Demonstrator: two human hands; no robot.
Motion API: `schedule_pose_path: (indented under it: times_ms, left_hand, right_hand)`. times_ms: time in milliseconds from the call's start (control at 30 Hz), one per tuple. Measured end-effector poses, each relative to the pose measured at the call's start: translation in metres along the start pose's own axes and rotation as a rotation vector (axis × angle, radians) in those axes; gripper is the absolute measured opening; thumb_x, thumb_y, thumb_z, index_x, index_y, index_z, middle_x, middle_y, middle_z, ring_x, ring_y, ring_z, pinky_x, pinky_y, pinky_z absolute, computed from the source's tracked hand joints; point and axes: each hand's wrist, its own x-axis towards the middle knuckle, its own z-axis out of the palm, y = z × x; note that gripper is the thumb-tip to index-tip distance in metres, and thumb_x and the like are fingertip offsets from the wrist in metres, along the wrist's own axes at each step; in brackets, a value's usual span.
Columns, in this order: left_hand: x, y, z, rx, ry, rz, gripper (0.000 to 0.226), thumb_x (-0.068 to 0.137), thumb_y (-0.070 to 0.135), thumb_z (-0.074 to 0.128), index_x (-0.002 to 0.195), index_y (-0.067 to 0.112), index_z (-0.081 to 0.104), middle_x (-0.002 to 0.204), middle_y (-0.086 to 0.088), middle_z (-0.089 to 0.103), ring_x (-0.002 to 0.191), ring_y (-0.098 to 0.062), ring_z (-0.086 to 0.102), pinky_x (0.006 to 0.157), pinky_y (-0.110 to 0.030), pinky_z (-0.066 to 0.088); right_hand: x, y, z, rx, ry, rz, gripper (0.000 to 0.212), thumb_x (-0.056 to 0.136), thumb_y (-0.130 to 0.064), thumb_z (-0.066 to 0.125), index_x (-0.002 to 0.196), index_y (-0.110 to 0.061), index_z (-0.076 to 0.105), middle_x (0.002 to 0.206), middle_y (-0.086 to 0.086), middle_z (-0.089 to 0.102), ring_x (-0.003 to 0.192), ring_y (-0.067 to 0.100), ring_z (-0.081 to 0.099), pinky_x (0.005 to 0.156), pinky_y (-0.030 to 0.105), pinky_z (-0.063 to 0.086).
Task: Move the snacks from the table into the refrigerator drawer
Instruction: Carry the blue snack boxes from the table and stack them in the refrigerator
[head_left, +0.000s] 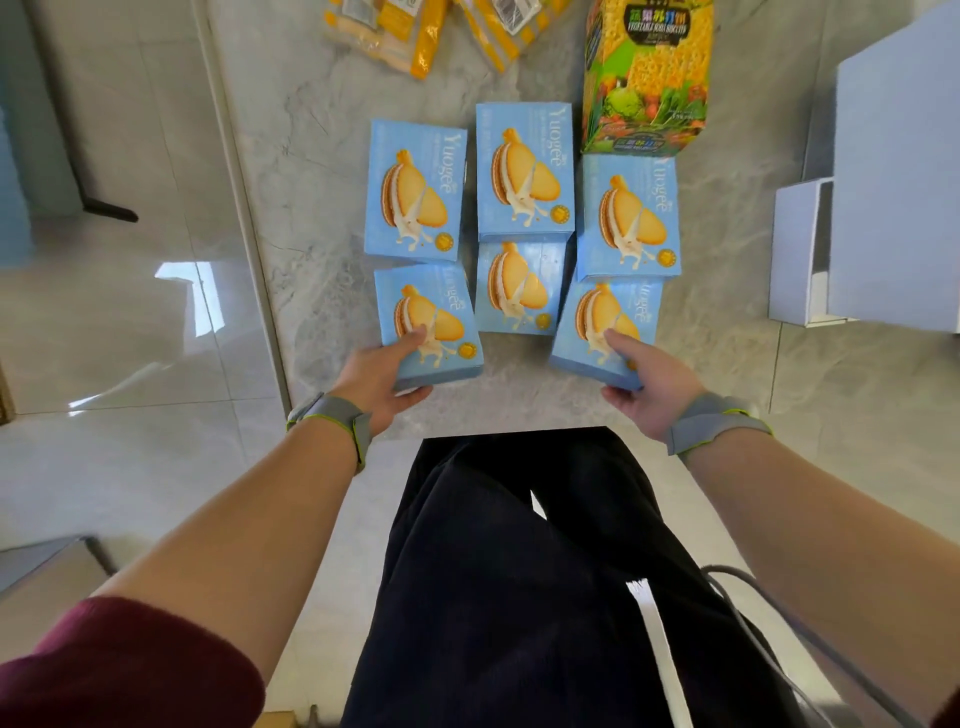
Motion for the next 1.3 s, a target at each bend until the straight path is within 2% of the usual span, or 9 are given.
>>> schedule_pose_path:
  times_ms: [100,200,267,500,633,767,1033,1200,1300]
  left_hand:
    - [-0.029,-0.004,-0.002,-0.005,0.003,-0.036,0.045,0.083,0.033,0.087,0.12,0.015,0.069,0.12,-0.011,0.074,0.101,-0.027,0.072,0.067,-0.038,0.063]
    - [-0.066,-0.002,-0.006,-0.036,0.009,-0.046,0.039,0.088,0.029,0.083,0.12,0.015,0.067,0.114,-0.012,0.072,0.094,-0.027,0.071,0.061,-0.036,0.062]
    - [-0.083,-0.003,-0.006,-0.061,0.007,-0.041,0.039,0.088,0.03,0.082,0.121,0.015,0.067,0.116,-0.012,0.072,0.095,-0.028,0.07,0.063,-0.037,0.061]
    - [-0.177,0.024,-0.012,-0.143,-0.026,0.127,0.041,0.086,0.03,0.084,0.119,0.013,0.068,0.116,-0.014,0.074,0.104,-0.031,0.072,0.071,-0.04,0.063]
    - [-0.241,0.046,-0.017,-0.221,-0.033,0.287,0.025,0.087,0.028,0.083,0.103,0.019,0.066,0.108,-0.012,0.072,0.097,-0.029,0.07,0.078,-0.042,0.062]
    - [-0.294,0.057,-0.018,-0.327,-0.055,0.405,0.025,0.089,0.027,0.081,0.107,0.02,0.066,0.105,-0.007,0.072,0.098,-0.026,0.071,0.08,-0.043,0.063]
    - [-0.401,0.039,-0.017,-0.474,-0.073,0.65,0.03,0.09,0.029,0.08,0.115,0.016,0.069,0.109,-0.011,0.078,0.091,-0.023,0.076,0.074,-0.039,0.062]
    - [-0.453,0.019,-0.017,-0.516,-0.022,0.787,0.033,0.093,0.029,0.077,0.12,0.013,0.067,0.118,-0.015,0.077,0.094,-0.027,0.075,0.073,-0.037,0.061]
    - [-0.476,0.011,-0.017,-0.536,-0.023,0.841,0.037,0.095,0.029,0.075,0.126,0.012,0.066,0.118,-0.014,0.077,0.096,-0.027,0.076,0.074,-0.038,0.062]
  right_hand:
    - [-0.032,-0.004,0.002,0.013,-0.013,-0.009,0.029,0.088,-0.032,0.08,0.11,-0.023,0.065,0.099,0.001,0.062,0.081,0.016,0.06,0.073,0.03,0.054]
    - [-0.071,-0.012,0.004,-0.055,0.01,-0.009,0.016,0.091,-0.022,0.077,0.098,-0.02,0.063,0.088,0.004,0.058,0.075,0.017,0.056,0.069,0.029,0.051]
    - [-0.087,-0.016,0.003,-0.123,0.041,-0.025,0.016,0.09,-0.019,0.078,0.092,-0.019,0.061,0.084,0.006,0.054,0.072,0.018,0.054,0.065,0.029,0.05]
    - [-0.181,-0.051,0.012,-0.142,-0.014,-0.206,0.018,0.089,-0.018,0.078,0.098,-0.016,0.063,0.084,0.005,0.057,0.071,0.019,0.054,0.068,0.03,0.052]
    - [-0.243,-0.073,0.025,-0.139,-0.118,-0.31,0.023,0.087,-0.017,0.08,0.104,-0.016,0.065,0.088,0.006,0.06,0.074,0.02,0.055,0.069,0.03,0.053]
    - [-0.288,-0.085,0.032,-0.131,-0.231,-0.384,0.021,0.085,-0.018,0.082,0.096,-0.015,0.064,0.092,0.007,0.053,0.077,0.023,0.053,0.074,0.032,0.053]
    - [-0.381,-0.099,0.019,-0.144,-0.47,-0.557,0.024,0.085,-0.022,0.082,0.102,-0.017,0.066,0.104,0.008,0.052,0.088,0.022,0.054,0.073,0.032,0.052]
    - [-0.432,-0.099,0.008,-0.161,-0.637,-0.646,0.02,0.088,-0.02,0.079,0.101,-0.015,0.064,0.086,0.002,0.052,0.077,0.019,0.052,0.074,0.034,0.049]
    - [-0.448,-0.099,0.005,-0.149,-0.722,-0.689,0.022,0.085,-0.021,0.08,0.103,-0.017,0.067,0.087,0.001,0.059,0.078,0.018,0.056,0.076,0.035,0.049]
